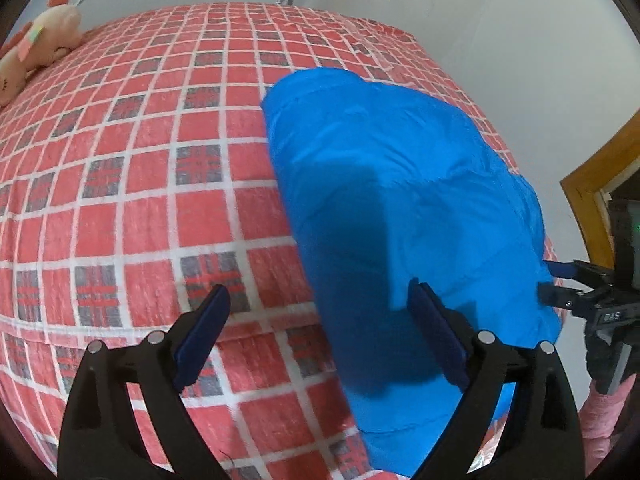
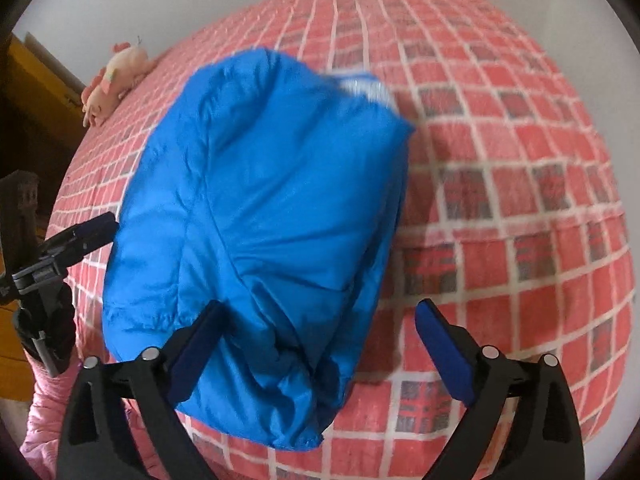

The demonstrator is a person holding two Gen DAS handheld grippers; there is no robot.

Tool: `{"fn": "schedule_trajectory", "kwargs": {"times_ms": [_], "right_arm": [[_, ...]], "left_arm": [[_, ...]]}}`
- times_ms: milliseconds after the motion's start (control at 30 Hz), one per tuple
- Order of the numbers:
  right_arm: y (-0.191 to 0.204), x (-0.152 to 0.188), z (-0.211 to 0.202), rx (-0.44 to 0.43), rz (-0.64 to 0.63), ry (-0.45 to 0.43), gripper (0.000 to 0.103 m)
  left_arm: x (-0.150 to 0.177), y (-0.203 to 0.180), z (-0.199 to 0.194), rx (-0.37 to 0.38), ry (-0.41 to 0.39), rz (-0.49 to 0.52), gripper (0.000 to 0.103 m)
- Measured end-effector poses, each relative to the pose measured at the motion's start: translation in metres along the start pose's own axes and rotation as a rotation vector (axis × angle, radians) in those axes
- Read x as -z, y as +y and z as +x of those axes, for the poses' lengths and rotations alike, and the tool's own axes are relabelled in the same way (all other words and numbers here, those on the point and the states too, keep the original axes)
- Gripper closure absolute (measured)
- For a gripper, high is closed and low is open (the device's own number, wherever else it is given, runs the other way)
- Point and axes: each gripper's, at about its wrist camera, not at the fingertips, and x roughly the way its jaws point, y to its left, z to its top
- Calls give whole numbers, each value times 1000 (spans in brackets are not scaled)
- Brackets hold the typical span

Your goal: Fold large clothes

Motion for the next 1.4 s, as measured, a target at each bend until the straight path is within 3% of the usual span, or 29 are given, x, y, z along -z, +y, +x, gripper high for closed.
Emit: {"fn": "schedule_trajectory", "kwargs": {"times_ms": [67,200,333,400,467,533,633,867,967,1167,1400], "right_arm": [[-2,-3,9,-27,14,24,4],[-16,-8,36,-187,66,70,4],[-29,-7,54,-339,90,56,3],[-27,-4,50,-353,51,8,13],[-25,0,44,-403,39,-14,29],[-20,0,41,-382,20,-27,32],[-12,2,36,-371,-9,-58,39],[6,2,16,-360,-107,-160,50],[16,-2,2,-365,-139,-219,52],[43,-32,-16,-369,-225,-285,53],[88,-100,-13,-417,-333,-334,53]], "left_arm": [[1,-2,6,6,4,8,8],[-1,2,19,47,9,-8,6],[-2,22,41,254,75,-125,5],[0,23,48,318,95,-151,6],[0,15,46,308,79,-114,12],[0,0,40,283,57,-64,21],[-2,-12,38,236,36,-36,28],[6,-21,16,230,-58,41,45],[3,-19,4,270,-97,38,46],[-17,-11,-20,276,-198,14,46],[-57,33,-51,210,-336,-35,46]]}}
